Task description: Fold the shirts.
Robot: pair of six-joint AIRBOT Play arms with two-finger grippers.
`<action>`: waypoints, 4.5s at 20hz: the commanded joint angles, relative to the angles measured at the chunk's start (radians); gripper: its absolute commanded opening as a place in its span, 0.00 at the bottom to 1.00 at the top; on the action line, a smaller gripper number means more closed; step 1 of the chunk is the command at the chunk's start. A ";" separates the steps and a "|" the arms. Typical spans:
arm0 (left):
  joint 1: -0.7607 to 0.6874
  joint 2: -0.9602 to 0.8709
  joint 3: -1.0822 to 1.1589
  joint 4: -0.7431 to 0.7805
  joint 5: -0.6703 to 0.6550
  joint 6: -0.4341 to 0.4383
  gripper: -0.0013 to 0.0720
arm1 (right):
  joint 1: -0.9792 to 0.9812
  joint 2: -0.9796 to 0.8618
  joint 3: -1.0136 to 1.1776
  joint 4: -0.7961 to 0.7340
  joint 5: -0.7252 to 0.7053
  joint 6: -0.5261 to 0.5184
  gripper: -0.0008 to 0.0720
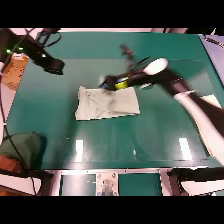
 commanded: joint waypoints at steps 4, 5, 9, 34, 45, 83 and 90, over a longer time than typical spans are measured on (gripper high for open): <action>0.051 0.022 0.001 0.031 -0.043 0.029 0.05 | 0.320 -0.249 0.059 0.073 -0.519 -0.003 0.65; 0.051 0.022 0.001 0.030 -0.046 0.029 0.05 | 0.292 -0.233 0.059 0.034 -0.486 -0.003 0.65; 0.051 0.022 0.001 0.031 -0.045 0.029 0.05 | 0.020 -0.107 0.059 -0.089 -0.185 -0.002 0.65; 0.051 0.022 0.001 0.011 -0.076 0.028 0.05 | -0.398 -0.205 0.210 0.047 0.506 -0.049 0.04; 0.051 0.022 0.001 0.011 -0.075 0.027 0.05 | -1.083 0.035 0.404 0.037 0.571 0.101 0.04; 0.051 0.021 0.001 -0.075 -0.024 0.000 0.05 | -1.543 0.068 0.087 -0.637 0.868 0.466 0.04; 0.048 0.037 -0.040 -0.077 -0.146 -0.079 0.05 | -1.176 0.183 0.076 -0.532 0.830 0.361 0.03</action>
